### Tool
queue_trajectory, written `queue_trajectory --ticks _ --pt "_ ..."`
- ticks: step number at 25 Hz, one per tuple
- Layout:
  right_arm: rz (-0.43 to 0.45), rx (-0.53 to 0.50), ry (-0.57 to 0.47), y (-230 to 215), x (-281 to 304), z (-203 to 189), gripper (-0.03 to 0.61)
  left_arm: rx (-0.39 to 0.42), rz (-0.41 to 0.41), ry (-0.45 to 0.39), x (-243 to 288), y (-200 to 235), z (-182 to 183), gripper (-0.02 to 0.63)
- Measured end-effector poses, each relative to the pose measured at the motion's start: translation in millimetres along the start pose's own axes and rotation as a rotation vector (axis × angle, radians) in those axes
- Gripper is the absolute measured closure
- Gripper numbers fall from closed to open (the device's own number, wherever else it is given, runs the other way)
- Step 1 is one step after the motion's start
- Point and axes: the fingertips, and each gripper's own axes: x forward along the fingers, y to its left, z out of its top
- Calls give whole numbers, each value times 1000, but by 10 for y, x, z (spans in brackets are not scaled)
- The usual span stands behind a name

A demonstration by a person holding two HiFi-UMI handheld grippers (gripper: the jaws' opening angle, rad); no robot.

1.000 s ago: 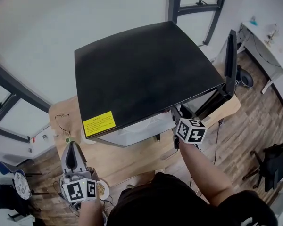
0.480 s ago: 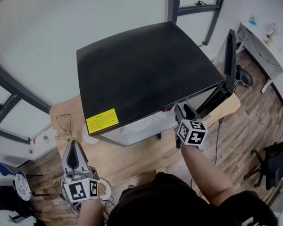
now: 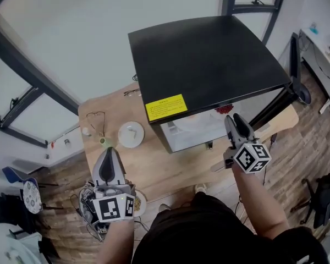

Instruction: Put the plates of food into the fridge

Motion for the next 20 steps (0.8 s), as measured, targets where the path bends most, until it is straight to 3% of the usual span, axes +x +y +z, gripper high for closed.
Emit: queue_trajectory --ticks 10,20 --pt "203 23 95 1160 -173 -578 407 -6 104 21 -944 808 -116 611" --pt "344 20 226 2402 -491 -1468 407 -41 131 61 -1839 1395 -342 611"
